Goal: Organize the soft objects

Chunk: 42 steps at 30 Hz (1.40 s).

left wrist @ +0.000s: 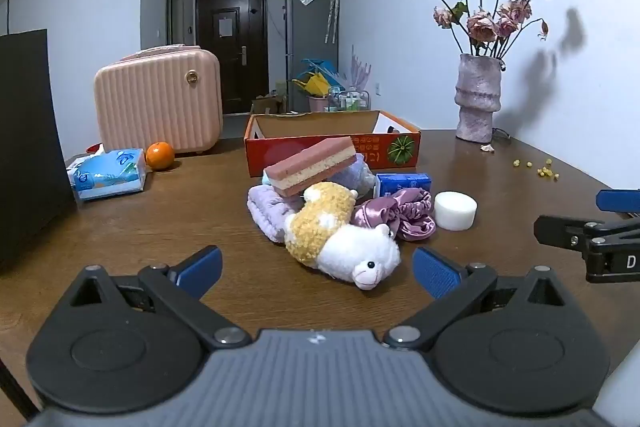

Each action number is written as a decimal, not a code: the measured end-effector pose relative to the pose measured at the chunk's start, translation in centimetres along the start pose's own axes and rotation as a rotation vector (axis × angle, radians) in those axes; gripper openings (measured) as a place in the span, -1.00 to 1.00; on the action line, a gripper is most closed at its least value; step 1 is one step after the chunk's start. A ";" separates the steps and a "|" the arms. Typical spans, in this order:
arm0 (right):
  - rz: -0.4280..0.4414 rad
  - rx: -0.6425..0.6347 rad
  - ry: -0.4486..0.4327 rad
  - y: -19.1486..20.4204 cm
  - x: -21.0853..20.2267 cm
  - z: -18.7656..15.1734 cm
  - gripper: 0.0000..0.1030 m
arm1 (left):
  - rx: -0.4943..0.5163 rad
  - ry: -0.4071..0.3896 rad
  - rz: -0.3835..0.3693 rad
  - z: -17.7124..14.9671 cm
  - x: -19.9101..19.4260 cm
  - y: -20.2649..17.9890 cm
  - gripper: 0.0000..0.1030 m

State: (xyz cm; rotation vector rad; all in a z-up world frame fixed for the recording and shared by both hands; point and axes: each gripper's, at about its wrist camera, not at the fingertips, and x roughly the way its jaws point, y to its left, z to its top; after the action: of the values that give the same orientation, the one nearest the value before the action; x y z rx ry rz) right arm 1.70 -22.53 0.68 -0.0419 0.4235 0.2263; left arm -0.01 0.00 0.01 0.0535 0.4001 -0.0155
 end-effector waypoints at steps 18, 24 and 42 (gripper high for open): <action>-0.012 -0.009 0.005 0.2 -0.3 0.1 1.00 | -0.059 0.025 -0.002 -0.1 0.0 0.9 1.00; -0.022 -0.012 0.008 0.4 -0.2 0.2 1.00 | -0.061 0.024 -0.002 0.0 0.0 1.0 1.00; -0.028 -0.017 0.002 0.2 -0.5 0.4 1.00 | -0.059 0.009 -0.008 0.2 -0.6 1.0 1.00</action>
State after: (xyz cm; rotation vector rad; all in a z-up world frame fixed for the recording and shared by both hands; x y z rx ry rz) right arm 1.39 -22.41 1.24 -0.0644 0.4225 0.2027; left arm -0.46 0.96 0.48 -0.0062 0.4098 -0.0118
